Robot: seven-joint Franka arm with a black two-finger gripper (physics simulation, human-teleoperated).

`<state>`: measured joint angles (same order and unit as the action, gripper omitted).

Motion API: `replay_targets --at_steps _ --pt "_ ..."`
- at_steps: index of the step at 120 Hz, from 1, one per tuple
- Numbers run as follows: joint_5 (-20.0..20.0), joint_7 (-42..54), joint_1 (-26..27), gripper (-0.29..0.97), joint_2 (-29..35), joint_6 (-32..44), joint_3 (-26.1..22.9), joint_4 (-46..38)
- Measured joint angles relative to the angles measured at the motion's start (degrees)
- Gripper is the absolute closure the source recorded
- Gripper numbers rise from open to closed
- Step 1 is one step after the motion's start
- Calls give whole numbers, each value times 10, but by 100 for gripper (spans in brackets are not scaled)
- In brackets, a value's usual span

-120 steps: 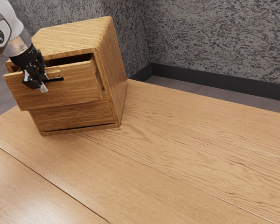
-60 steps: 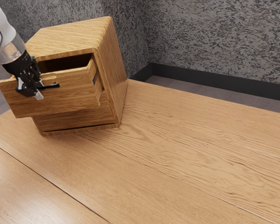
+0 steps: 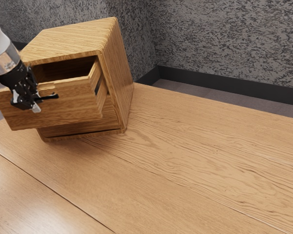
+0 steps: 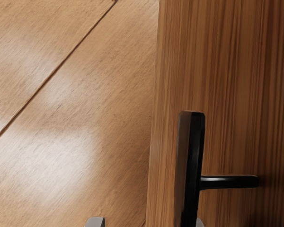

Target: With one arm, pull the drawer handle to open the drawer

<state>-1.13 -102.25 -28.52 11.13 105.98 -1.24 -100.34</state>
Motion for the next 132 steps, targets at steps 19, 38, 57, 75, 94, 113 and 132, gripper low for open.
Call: replay_targets --at_steps 19,38,57,75,94,113,132 --pt "0 -2 2 53 14 3 -1 -13" --pt "0 -4 8 51 29 5 -2 -30" --pt "0 -5 10 49 50 8 -2 -53" --pt "0 -6 9 48 71 11 -2 -75" --pt "4 -6 9 48 91 13 -3 -95" --pt "6 -7 9 48 109 20 -5 -112" --pt "7 -7 9 48 127 31 -7 -135"
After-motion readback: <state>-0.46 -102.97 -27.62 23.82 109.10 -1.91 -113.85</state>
